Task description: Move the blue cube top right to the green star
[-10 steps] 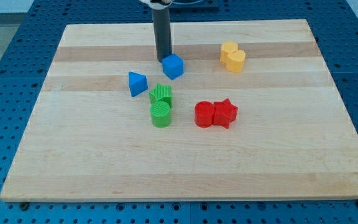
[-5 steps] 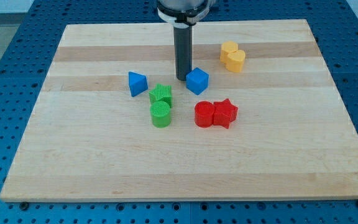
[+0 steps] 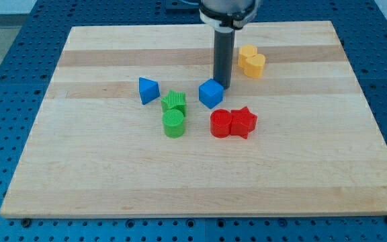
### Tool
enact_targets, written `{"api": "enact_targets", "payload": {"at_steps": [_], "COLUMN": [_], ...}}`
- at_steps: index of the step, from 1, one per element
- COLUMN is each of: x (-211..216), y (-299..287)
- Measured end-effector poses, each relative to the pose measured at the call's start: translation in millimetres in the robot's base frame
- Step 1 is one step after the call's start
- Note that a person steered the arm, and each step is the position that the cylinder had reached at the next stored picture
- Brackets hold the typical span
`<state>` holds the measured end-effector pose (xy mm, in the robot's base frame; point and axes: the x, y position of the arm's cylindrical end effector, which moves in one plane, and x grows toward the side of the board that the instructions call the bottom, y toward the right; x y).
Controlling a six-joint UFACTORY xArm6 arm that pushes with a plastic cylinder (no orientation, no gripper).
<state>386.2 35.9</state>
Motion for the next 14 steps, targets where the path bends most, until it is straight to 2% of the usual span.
{"api": "enact_targets", "payload": {"at_steps": [3,4,5,7,10,12,14], "x": [17.5,48.4,56.3,42.7,73.5,54.3,20.4], "y": [28.0,0.9,-15.8,-19.2,-12.1,29.7,27.7]}}
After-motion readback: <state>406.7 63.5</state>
